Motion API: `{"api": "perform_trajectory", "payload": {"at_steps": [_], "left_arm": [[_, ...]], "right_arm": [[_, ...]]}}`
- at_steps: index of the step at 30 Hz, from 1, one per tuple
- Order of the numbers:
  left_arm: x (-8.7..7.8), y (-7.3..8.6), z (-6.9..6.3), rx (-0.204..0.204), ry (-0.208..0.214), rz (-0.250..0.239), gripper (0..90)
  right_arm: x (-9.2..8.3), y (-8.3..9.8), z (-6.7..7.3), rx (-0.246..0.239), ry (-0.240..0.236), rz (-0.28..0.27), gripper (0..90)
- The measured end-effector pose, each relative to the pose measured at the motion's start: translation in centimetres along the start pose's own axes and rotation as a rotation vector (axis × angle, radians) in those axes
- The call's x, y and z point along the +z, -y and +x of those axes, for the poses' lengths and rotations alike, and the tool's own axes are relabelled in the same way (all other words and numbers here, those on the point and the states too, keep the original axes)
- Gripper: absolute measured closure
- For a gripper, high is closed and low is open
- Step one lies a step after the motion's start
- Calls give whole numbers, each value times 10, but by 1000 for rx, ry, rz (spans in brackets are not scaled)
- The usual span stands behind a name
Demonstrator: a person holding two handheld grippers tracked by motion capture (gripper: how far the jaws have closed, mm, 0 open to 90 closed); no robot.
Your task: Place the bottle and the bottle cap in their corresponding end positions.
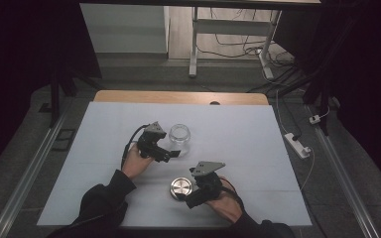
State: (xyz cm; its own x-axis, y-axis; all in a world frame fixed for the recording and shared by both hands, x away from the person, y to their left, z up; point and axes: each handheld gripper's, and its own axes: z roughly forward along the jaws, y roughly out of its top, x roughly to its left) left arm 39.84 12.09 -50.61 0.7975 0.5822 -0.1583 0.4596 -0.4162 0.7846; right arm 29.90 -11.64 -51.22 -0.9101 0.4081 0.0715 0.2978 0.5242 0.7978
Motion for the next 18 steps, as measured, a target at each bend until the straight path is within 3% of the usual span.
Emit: {"api": "perform_trajectory", "payload": {"at_steps": [18], "left_arm": [[-19, 8, -24, 42, 43, -12, 0]], "right_arm": [[-11, -1, -3, -3, 34, -19, 0]]}}
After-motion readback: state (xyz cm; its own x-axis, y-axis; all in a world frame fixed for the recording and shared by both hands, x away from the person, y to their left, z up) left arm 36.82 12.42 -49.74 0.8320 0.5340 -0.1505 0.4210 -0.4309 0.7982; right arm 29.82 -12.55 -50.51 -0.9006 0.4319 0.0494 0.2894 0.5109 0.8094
